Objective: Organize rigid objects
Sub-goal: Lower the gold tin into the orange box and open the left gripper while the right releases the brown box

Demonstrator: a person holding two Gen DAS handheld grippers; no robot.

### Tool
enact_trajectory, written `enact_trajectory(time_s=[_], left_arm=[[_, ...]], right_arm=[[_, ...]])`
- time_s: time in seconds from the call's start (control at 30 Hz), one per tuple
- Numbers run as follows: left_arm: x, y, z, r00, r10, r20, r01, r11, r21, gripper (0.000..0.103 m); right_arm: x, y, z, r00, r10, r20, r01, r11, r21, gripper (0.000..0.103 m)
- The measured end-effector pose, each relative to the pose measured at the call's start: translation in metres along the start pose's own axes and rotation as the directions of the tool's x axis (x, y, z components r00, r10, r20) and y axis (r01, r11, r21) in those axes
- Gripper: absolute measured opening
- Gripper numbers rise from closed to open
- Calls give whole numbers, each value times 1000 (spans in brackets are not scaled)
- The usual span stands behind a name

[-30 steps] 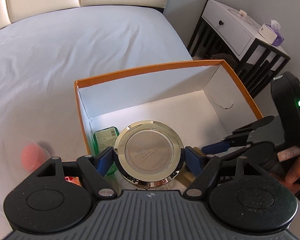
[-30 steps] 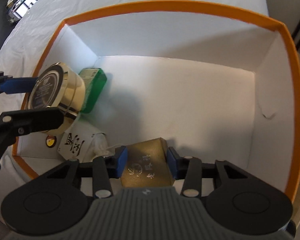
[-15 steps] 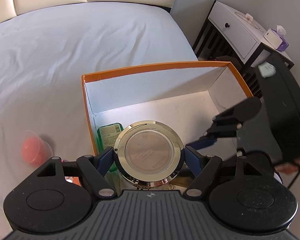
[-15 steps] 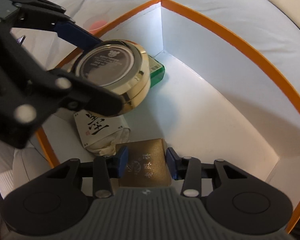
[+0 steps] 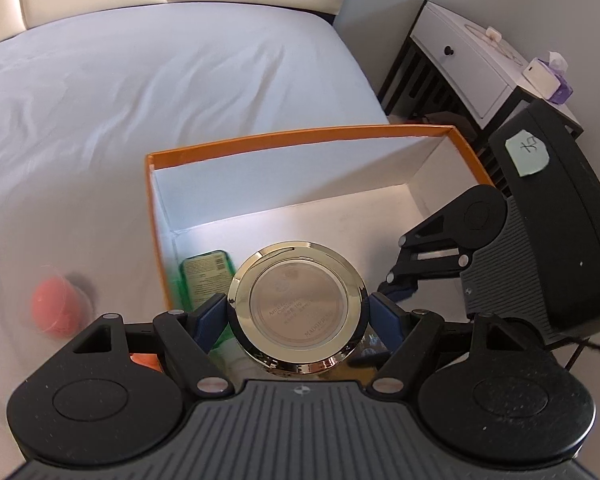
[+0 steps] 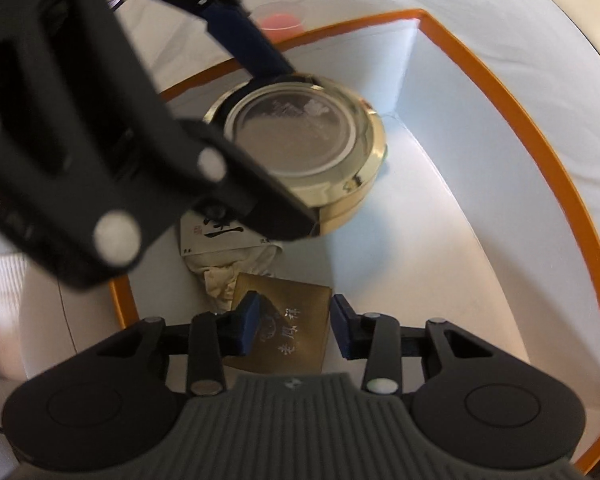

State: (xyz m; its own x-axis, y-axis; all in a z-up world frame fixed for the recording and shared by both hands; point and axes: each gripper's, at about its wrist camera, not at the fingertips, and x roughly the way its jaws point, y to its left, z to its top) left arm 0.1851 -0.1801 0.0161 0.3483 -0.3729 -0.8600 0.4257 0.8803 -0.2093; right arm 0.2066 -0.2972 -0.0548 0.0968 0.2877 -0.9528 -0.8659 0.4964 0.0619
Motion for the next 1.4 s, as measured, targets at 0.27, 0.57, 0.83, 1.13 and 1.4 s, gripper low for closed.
enact_trajectory(time_s=[0.27,0.57,0.83,1.13,1.4], left_arm=[[25,-12,8,999,15,-43,-16,1000,-6,88],[55,-28,9,984,153,-93,-142,984,108,88],[65,-27,5,982,150,-118,-136,983,120,88],[48,-23,-1,990,74,-120,-61,992,106,90],[33,-19,-7,991,86,-102,-78,993,87,90]], right_arm=[[-12,-10,-32,977,-212,23,202,955,216,57],[-13,-13,-43,977,-206,62,179,938,298,57],[-10,-5,-38,977,-205,64,175,933,315,57],[-14,-4,-30,976,-215,42,188,922,339,59],[-9,1,-21,964,-268,-6,252,901,353,64]])
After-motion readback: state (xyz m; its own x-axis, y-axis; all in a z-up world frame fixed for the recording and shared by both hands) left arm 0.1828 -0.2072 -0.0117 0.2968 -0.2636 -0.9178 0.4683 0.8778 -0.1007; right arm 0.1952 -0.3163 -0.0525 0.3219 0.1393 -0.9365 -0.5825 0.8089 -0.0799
